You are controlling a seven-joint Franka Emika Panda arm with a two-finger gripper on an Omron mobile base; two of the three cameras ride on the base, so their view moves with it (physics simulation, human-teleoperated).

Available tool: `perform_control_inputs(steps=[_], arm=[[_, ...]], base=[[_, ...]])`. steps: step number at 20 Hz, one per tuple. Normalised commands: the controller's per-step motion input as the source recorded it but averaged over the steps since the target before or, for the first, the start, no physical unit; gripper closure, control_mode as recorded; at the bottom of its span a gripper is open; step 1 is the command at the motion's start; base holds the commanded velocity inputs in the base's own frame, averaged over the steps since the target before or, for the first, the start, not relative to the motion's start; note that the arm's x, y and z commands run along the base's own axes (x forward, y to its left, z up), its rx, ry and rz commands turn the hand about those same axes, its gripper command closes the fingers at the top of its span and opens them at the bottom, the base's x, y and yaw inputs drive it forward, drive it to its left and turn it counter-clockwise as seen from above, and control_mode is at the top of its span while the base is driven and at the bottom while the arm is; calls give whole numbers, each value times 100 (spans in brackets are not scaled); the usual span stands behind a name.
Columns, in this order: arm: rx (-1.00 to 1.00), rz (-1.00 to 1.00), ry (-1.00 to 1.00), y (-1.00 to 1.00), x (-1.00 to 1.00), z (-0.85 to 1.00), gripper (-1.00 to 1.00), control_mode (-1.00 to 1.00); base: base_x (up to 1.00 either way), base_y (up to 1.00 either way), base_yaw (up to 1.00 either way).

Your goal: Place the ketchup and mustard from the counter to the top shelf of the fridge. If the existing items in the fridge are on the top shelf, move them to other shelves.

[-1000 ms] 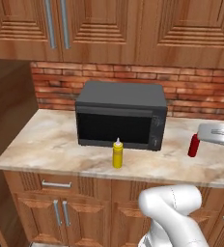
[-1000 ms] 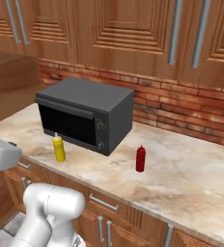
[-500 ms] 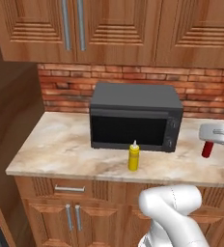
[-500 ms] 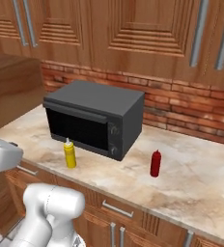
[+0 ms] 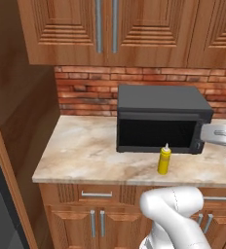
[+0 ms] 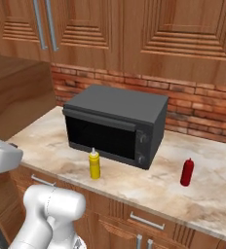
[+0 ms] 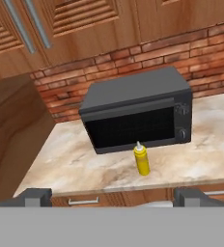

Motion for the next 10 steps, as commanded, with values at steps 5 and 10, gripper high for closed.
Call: perform_control_inputs(steps=[5,10], arm=[[0,0,0,0,0,0,-100,100],[0,0,0,0,0,0,-100,100]], base=[[7,7,-1],[0,0,0]])
